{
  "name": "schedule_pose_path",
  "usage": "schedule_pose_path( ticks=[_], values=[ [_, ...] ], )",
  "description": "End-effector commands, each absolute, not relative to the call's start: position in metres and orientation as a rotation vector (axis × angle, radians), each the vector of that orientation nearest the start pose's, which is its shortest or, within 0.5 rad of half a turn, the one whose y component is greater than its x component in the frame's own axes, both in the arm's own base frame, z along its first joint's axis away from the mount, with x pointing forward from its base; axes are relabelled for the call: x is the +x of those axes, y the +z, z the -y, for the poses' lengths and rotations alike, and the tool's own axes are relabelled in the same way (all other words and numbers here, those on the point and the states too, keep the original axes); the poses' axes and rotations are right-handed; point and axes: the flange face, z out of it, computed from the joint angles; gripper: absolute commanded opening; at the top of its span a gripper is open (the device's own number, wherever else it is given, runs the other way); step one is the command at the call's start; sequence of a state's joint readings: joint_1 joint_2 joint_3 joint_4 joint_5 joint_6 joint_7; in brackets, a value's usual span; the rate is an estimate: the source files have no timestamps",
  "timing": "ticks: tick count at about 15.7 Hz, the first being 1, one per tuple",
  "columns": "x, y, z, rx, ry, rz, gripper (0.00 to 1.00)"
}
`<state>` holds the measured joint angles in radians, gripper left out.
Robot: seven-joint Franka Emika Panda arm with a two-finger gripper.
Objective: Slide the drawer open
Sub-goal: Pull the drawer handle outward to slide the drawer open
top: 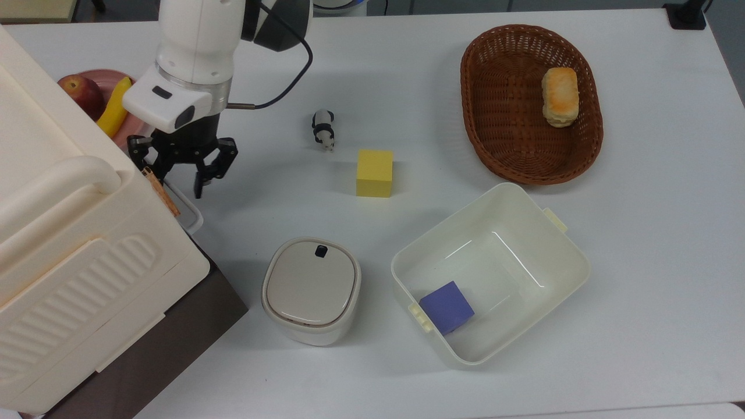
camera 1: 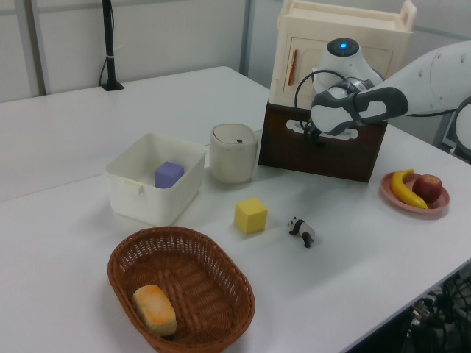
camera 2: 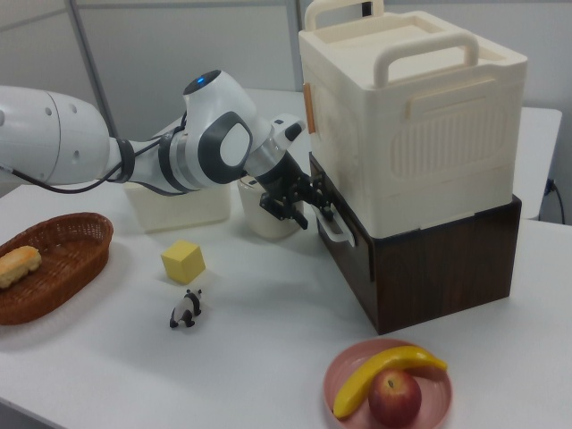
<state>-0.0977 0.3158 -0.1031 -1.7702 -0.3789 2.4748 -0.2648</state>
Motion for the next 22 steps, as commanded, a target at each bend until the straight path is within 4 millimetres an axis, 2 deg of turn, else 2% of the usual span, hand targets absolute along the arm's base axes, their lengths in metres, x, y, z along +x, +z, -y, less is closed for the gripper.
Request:
schedule_pose_path(
  ticks=[1, 2, 4, 6, 10, 13, 16, 19, 22],
  values=[
    [0.658, 0.427, 0.121, -3.435, -0.487, 0.586, 0.88],
    [0.658, 0.426, 0.123, -3.437, -0.484, 0.582, 0.87],
    [0.658, 0.426, 0.122, -3.437, -0.476, 0.583, 0.66],
    [0.657, 0.424, 0.123, -3.439, -0.444, 0.58, 0.53],
    [0.655, 0.42, 0.122, -3.43, -0.422, 0.557, 0.45],
    [0.65, 0.424, 0.12, -3.383, -0.362, 0.473, 0.31],
    [0.641, 0.43, 0.118, -3.326, -0.259, 0.511, 0.25],
    [0.633, 0.441, 0.104, -3.284, -0.182, 0.581, 0.25],
    [0.627, 0.443, 0.095, -3.271, -0.117, 0.596, 0.25]
  ],
)
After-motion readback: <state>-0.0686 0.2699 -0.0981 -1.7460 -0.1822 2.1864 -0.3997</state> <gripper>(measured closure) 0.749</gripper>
